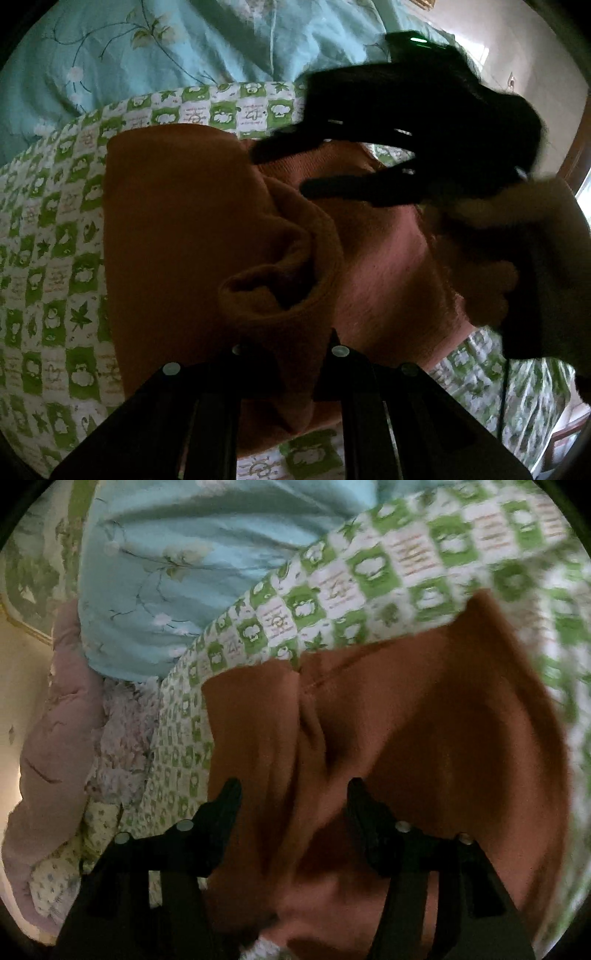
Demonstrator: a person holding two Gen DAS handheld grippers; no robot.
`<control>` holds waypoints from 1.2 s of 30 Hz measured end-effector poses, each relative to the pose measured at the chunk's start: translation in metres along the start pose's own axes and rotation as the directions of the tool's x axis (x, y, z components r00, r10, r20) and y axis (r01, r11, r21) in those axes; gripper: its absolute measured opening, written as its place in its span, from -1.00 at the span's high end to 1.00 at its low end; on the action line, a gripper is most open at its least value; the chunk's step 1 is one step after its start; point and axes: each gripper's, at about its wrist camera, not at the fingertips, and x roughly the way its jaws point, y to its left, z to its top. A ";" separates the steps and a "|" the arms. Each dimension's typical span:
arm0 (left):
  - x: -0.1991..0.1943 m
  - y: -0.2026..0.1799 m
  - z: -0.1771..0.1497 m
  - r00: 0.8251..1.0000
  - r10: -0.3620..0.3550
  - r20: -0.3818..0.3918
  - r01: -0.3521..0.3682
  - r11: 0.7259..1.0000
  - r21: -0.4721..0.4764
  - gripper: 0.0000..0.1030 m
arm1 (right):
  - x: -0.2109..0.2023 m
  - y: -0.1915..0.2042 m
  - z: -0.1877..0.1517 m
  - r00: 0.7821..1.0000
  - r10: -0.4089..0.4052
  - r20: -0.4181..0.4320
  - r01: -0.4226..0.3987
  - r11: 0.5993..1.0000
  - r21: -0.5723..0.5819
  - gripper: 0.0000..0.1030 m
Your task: Fold small clothes
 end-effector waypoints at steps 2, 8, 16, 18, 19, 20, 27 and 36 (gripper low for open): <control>0.000 -0.001 0.001 1.000 0.008 -0.003 -0.008 1.000 0.010 0.80 | 0.011 0.001 0.007 1.000 0.011 -0.028 -0.011 1.000 0.007 -0.18; -0.004 -0.006 0.007 1.000 0.011 -0.006 -0.011 1.000 0.025 0.80 | 0.026 0.019 0.011 0.995 -0.044 -0.089 0.037 0.996 -0.082 0.69; -0.028 -0.056 0.040 0.989 -0.129 0.075 0.120 0.987 0.111 0.79 | -0.078 0.024 0.012 0.993 0.041 0.112 -0.029 0.994 -0.103 0.71; -0.012 -0.070 0.039 0.986 -0.157 0.047 0.150 0.981 0.125 0.79 | -0.089 0.013 0.012 0.992 -0.017 0.126 0.031 0.993 -0.112 0.71; -0.002 -0.077 0.038 0.985 -0.169 0.030 0.164 0.978 0.127 0.79 | -0.093 0.003 0.010 0.990 -0.057 0.126 0.071 0.991 -0.113 0.71; 0.006 -0.082 0.037 0.984 -0.175 0.015 0.172 0.977 0.127 0.79 | -0.095 -0.007 0.009 0.989 -0.084 0.124 0.097 0.990 -0.101 0.71; 0.035 -0.102 0.030 0.982 -0.183 -0.046 0.188 0.973 0.135 0.74 | -0.090 -0.052 0.005 0.983 -0.155 0.099 0.161 0.986 -0.051 0.71; 0.049 -0.107 0.027 0.978 -0.189 -0.083 0.199 0.971 0.133 0.44 | -0.075 -0.066 0.002 0.973 -0.213 0.087 0.220 0.972 -0.084 0.71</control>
